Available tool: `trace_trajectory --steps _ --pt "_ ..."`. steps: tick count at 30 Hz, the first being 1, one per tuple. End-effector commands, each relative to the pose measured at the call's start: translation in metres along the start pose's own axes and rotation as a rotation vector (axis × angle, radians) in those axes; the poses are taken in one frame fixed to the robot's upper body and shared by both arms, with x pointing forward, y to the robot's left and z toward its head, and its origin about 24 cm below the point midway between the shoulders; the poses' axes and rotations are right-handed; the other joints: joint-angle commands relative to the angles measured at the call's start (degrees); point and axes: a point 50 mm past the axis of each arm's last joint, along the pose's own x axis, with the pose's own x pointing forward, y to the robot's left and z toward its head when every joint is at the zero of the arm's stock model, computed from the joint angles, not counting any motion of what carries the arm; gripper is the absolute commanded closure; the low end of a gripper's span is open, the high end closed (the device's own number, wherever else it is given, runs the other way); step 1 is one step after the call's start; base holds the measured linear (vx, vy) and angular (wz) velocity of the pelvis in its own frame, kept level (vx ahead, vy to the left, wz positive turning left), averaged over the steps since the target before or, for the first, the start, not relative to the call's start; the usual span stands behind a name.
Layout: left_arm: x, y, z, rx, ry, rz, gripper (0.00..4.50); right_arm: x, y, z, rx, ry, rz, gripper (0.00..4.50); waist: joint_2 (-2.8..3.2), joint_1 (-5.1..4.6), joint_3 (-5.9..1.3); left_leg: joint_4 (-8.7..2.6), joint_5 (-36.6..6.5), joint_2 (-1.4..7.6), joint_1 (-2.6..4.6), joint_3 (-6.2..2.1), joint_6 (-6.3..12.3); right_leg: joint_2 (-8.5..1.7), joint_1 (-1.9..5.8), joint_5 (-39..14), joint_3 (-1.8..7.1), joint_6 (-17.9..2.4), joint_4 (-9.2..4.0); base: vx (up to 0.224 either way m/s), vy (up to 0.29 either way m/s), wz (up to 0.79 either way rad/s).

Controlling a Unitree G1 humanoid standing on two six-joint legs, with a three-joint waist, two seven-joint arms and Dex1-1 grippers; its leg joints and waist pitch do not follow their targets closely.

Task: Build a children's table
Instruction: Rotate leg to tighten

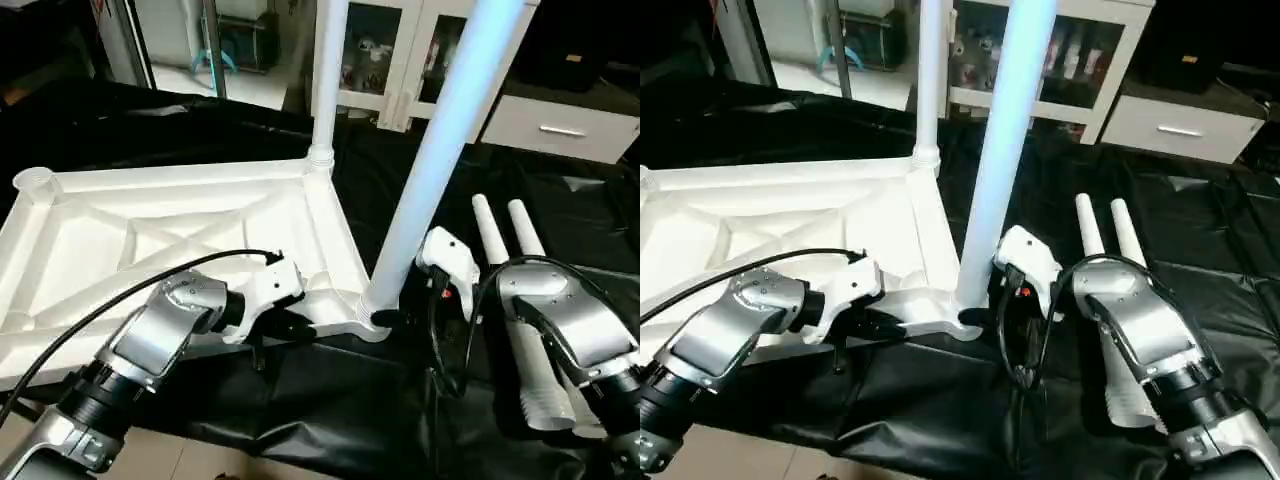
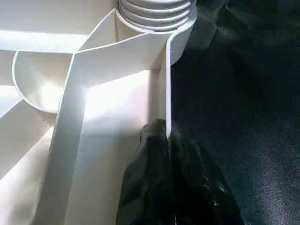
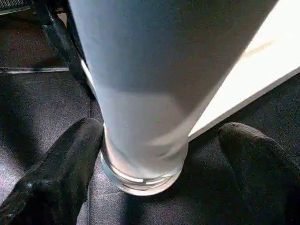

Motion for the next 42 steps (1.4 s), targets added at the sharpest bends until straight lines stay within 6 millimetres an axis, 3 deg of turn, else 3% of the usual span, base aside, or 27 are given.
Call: trace_trajectory --steps 1,3,17,28,30,33,40,42 --pt "0.006 -0.007 0.002 0.011 -0.001 -0.056 4.50 0.001 -0.002 0.000 -0.014 0.020 -0.003 0.37 -0.13 0.11 -3.23 -3.67 -10.42 0.52 -0.26 0.57 2.79 -1.70 3.30 -12.79 1.96 -11.98 -3.26 0.000 0.000 0.00" --pt "0.006 -0.007 0.001 0.010 0.000 -0.055 4.50 0.002 -0.002 0.000 -0.013 0.018 0.002 0.37 -0.06 0.04 -3.23 -3.65 -10.60 0.51 -0.24 0.56 2.85 -1.66 3.26 -12.95 1.94 -12.08 -3.27 0.000 0.000 0.00" --pt "0.006 -0.007 0.001 0.009 0.000 -0.053 4.50 0.006 0.000 -0.004 0.013 0.004 0.046 1.68 -0.12 0.09 -3.37 -3.46 -10.13 0.48 -0.22 0.54 3.17 -1.69 3.32 -12.55 1.93 -12.46 -3.11 0.000 0.000 0.00" --pt "0.006 -0.008 0.000 0.001 0.003 -0.058 4.50 0.011 0.003 -0.007 0.038 -0.018 0.044 1.78 -0.06 0.02 -3.37 -3.44 -10.14 0.46 -0.27 0.53 3.16 -1.66 3.34 -12.21 1.91 -12.64 -3.05 0.000 0.000 0.00" --pt "0.010 -0.004 0.000 -0.032 -0.010 0.001 4.50 0.021 -0.007 -0.011 0.110 -0.046 -0.107 1.78 -0.04 -0.24 -3.25 -3.51 -10.81 0.45 -0.36 0.57 2.82 -1.71 3.17 -13.23 1.95 -12.60 -3.18 0.000 0.000 0.00" --pt "0.015 0.001 0.002 -0.062 -0.034 0.061 4.50 0.029 -0.011 -0.015 0.176 -0.054 -0.210 1.78 -0.13 -0.75 -3.09 -3.66 -13.74 0.24 -0.38 0.38 0.95 -1.60 3.08 -19.13 1.73 -10.46 -3.78 0.000 0.000 0.00" --pt "0.037 0.014 0.013 -0.152 -0.098 0.214 4.50 0.057 -0.014 -0.023 0.356 -0.082 -0.452 1.78 -0.31 -1.12 -3.03 -3.61 -17.98 -0.11 0.18 0.12 -0.09 -1.60 2.22 -27.56 1.39 -6.54 -5.03 0.000 0.000 0.00" --pt "0.042 0.019 0.017 -0.172 -0.101 0.262 4.50 0.066 -0.016 -0.024 0.399 -0.078 -0.536 1.78 -0.07 -1.23 -2.95 -3.68 -18.45 -0.18 0.11 -0.01 -0.07 -1.60 2.10 -28.85 1.32 -5.80 -5.23 0.000 0.000 0.00"
